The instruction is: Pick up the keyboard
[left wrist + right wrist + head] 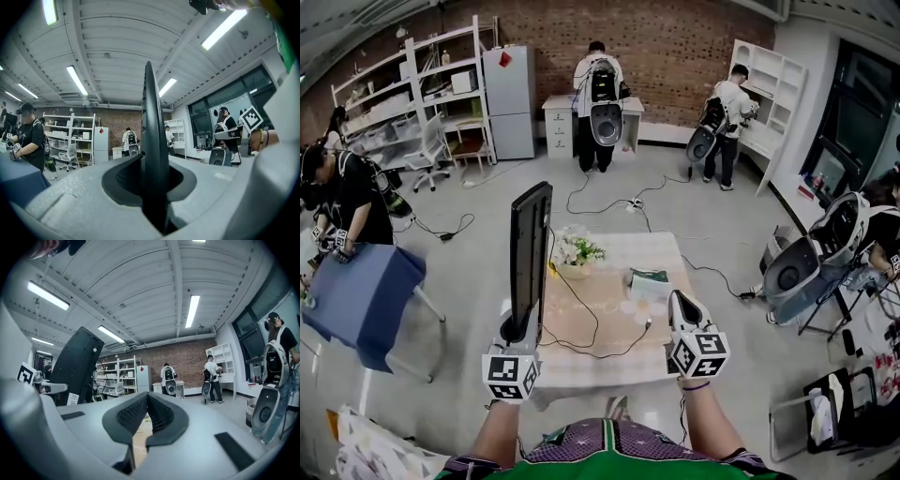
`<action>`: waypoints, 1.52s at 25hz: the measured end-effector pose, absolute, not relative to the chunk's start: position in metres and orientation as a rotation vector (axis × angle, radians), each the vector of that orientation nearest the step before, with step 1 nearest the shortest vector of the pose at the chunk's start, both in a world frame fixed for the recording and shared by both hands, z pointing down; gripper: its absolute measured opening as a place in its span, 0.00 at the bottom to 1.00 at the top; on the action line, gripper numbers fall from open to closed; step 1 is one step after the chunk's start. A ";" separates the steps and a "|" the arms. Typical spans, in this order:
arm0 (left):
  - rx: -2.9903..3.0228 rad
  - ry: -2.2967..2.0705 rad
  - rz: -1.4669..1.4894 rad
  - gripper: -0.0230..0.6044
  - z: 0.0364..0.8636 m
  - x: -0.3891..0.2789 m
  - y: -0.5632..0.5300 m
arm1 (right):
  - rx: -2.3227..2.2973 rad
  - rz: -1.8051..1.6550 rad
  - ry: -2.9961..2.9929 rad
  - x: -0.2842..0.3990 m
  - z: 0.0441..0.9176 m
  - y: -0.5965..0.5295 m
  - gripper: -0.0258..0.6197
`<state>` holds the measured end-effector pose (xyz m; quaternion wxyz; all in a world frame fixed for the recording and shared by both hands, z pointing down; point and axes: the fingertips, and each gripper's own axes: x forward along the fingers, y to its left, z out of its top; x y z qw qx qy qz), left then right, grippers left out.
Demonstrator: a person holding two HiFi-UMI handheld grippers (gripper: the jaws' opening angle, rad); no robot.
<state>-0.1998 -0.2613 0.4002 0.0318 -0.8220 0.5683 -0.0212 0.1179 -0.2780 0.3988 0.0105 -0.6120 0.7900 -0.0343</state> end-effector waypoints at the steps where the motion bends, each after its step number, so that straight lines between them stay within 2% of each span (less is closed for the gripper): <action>1: -2.531 1.750 -0.057 0.17 0.399 -0.200 -0.262 | -1.908 -0.103 2.464 0.117 0.397 -0.278 0.05; 38: -2.510 1.706 -0.001 0.17 0.377 -0.216 -0.254 | -1.854 -0.099 2.578 0.082 0.394 -0.280 0.04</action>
